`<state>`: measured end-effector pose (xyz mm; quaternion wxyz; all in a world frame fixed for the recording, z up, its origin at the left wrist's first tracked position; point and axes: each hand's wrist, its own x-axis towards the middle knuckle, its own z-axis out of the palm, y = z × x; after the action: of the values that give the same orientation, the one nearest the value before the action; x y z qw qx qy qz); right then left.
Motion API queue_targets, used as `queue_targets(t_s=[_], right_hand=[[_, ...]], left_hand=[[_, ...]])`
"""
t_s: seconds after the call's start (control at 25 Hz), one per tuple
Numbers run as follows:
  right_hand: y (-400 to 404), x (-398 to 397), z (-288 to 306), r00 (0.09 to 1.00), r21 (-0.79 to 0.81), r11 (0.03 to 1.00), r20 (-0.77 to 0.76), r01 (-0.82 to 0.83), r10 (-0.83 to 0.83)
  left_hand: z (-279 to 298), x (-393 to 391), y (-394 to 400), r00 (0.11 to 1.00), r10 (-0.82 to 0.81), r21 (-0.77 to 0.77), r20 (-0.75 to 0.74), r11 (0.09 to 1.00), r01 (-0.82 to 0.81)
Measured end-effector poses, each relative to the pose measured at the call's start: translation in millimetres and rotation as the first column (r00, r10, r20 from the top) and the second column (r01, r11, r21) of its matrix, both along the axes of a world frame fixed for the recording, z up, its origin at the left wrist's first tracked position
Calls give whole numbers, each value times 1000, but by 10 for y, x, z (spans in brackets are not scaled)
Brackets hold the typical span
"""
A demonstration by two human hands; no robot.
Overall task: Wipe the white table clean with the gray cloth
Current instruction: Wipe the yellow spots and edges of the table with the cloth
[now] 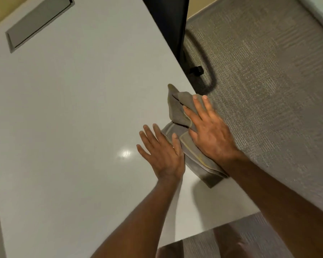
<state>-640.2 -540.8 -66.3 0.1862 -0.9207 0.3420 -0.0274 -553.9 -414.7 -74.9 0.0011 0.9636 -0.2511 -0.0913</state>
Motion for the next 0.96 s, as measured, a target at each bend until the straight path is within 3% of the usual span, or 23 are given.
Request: queue_targets(t_s=[0.2, 0.32, 0.52, 0.64, 0.8, 0.96], right_hand=[[580, -181, 26, 982, -141, 983, -132, 115, -134], [1004, -68, 42, 963, -132, 971, -155, 201, -221], [1769, 687, 65, 968, -130, 981, -189, 142, -165], [2312, 1368, 15, 979, -141, 989, -193, 34, -62], [3161, 2132, 23, 979, -148, 984, -195, -95, 65], [4093, 2459, 83, 968, -109, 969, -144, -220, 203]], left_hand=[[3, 64, 98, 995, -13, -168, -100, 986, -4], [69, 176, 315, 972, -153, -319, -180, 943, 89], [77, 864, 1580, 944, -309, -283, -116, 921, 267], [88, 1383, 2526, 974, -213, -186, -82, 963, 195], [71, 1882, 3798, 1000, 24, -136, -18, 990, -26], [56, 2048, 4701, 994, 103, -171, -22, 980, -105]])
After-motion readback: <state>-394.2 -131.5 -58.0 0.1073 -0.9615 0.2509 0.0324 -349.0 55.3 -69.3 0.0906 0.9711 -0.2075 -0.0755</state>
